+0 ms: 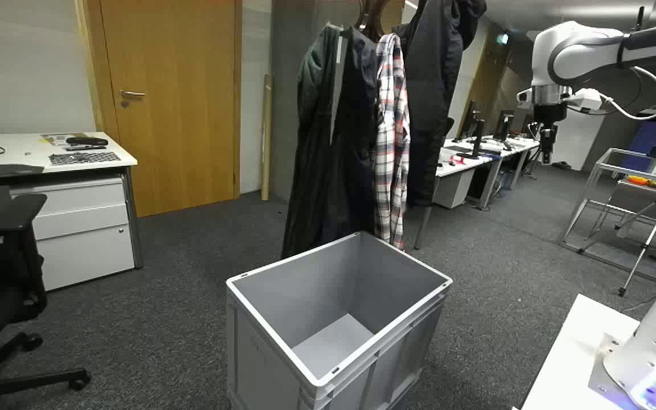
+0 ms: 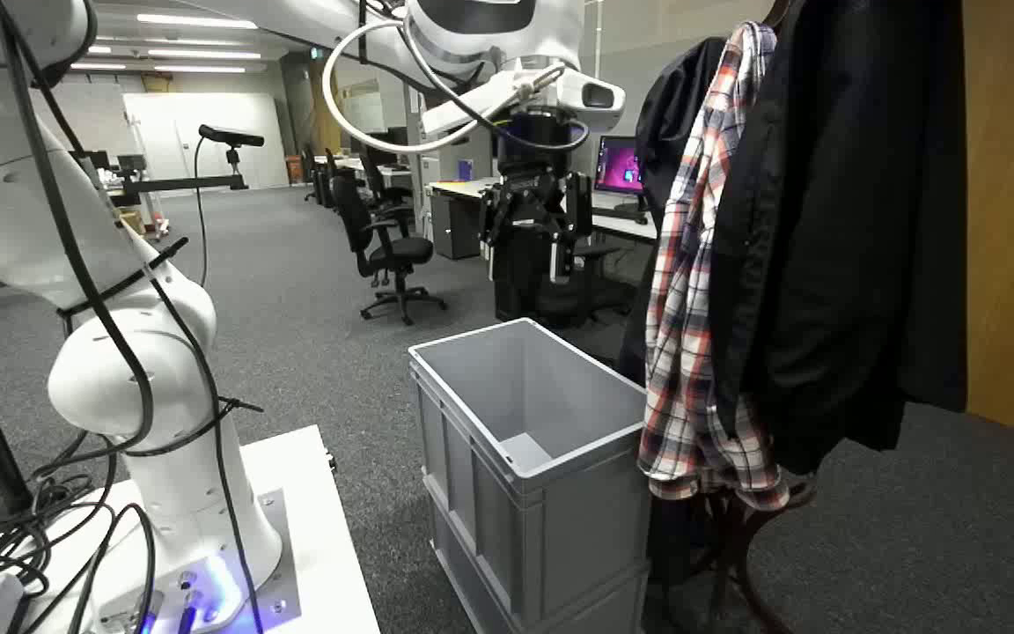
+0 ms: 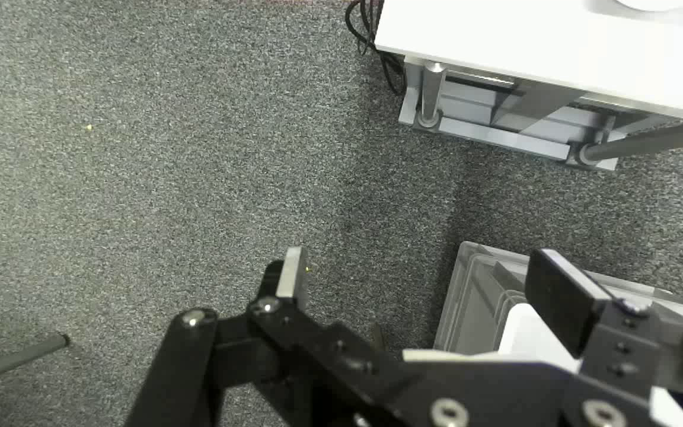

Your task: Put the flannel shirt inside the grey container.

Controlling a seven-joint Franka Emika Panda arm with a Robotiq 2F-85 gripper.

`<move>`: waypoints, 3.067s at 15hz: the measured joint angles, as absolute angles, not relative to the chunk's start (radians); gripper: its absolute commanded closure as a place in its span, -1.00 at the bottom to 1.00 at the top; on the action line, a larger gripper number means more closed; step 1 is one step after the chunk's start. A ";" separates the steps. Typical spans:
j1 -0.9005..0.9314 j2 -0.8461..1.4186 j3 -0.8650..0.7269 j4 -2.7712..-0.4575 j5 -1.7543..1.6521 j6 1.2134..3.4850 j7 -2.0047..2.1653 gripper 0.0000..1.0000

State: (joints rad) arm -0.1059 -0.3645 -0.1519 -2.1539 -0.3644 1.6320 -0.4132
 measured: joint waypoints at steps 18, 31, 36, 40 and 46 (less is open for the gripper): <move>-0.074 -0.364 -0.127 -2.103 -0.364 1.793 -0.400 -1.00; -0.018 -0.364 -0.044 -1.979 -0.364 1.911 -0.320 -1.00; -0.013 -0.362 -0.033 -1.901 -0.364 1.913 -0.309 -1.00; -0.013 -0.349 -0.030 -1.851 -0.364 1.929 -0.307 -1.00; -0.013 -0.329 -0.030 -1.833 -0.364 1.929 -0.307 -1.00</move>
State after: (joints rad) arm -0.0134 -0.3294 -0.0300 -1.8327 -0.3641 1.9293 -0.3072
